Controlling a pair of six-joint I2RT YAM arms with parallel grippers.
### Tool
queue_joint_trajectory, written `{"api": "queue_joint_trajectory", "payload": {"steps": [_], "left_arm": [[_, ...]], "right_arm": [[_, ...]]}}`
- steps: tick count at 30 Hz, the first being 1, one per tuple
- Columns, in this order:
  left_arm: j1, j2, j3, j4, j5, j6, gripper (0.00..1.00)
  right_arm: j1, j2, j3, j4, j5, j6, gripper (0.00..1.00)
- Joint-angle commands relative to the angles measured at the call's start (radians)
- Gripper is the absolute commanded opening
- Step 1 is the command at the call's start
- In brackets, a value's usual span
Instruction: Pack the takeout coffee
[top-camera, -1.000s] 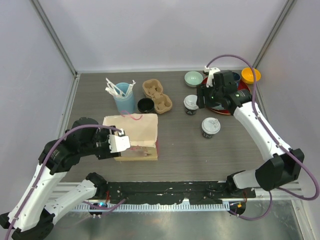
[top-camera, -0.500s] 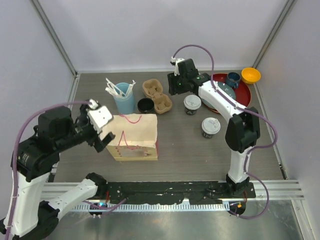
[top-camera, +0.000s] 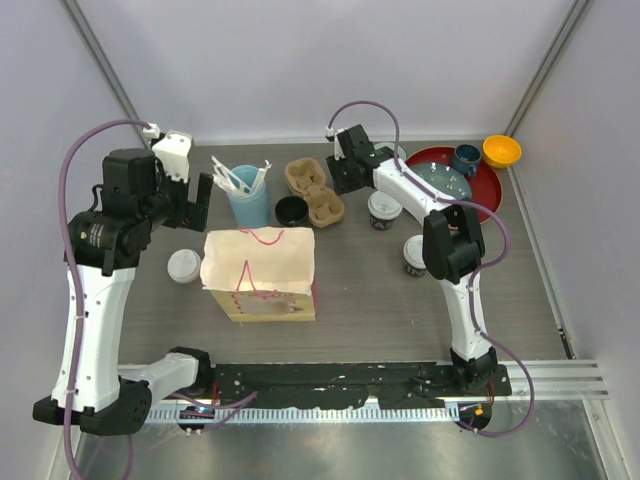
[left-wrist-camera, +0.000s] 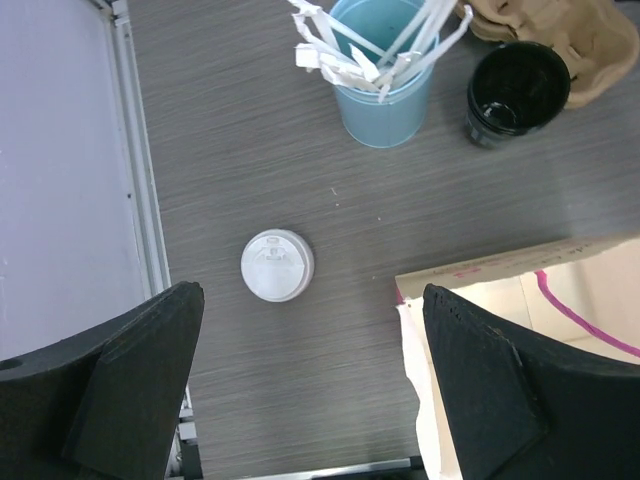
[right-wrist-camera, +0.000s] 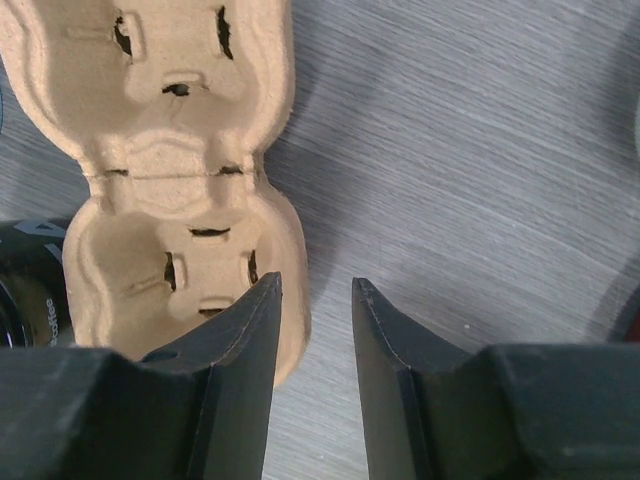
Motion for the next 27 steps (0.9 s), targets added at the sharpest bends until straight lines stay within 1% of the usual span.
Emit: {"api": "queue_joint_trajectory", "payload": {"steps": [1, 7, 9, 10, 11, 13, 15, 17, 20, 27], "left_arm": [[0.029, -0.02, -0.017, 0.063, -0.015, -0.047, 0.95], [0.032, -0.014, -0.01, 0.065, -0.001, -0.03, 0.94], [0.033, -0.01, -0.01, 0.068, -0.002, -0.027, 0.94], [0.032, -0.008, -0.01, 0.067, -0.001, -0.024, 0.94], [0.032, -0.007, -0.011, 0.068, 0.0, -0.022, 0.94], [0.032, -0.005, -0.014, 0.067, 0.008, -0.022, 0.94], [0.032, -0.002, -0.019, 0.068, 0.015, -0.019, 0.93], [0.032, 0.001, -0.022, 0.068, 0.017, -0.018, 0.93], [0.032, 0.001, -0.028, 0.073, 0.017, -0.007, 0.93], [0.032, 0.001, -0.031, 0.073, 0.015, 0.007, 0.93]], "right_arm": [[0.024, 0.036, 0.089, -0.011, 0.001, -0.048, 0.4], [0.032, 0.057, 0.072, -0.018, -0.001, -0.085, 0.38], [0.033, 0.062, 0.072, -0.021, -0.001, -0.09, 0.36], [0.038, 0.062, 0.069, -0.021, -0.001, -0.091, 0.33], [0.04, 0.06, 0.069, -0.023, -0.001, -0.094, 0.28], [0.046, 0.056, 0.063, -0.02, 0.011, -0.105, 0.24], [0.053, 0.046, 0.057, -0.017, 0.054, -0.11, 0.16], [0.056, 0.033, 0.039, -0.006, 0.051, -0.116, 0.08], [0.056, 0.023, 0.023, 0.006, 0.042, -0.117, 0.01], [0.055, -0.009, 0.006, 0.002, 0.076, -0.166, 0.01]]}}
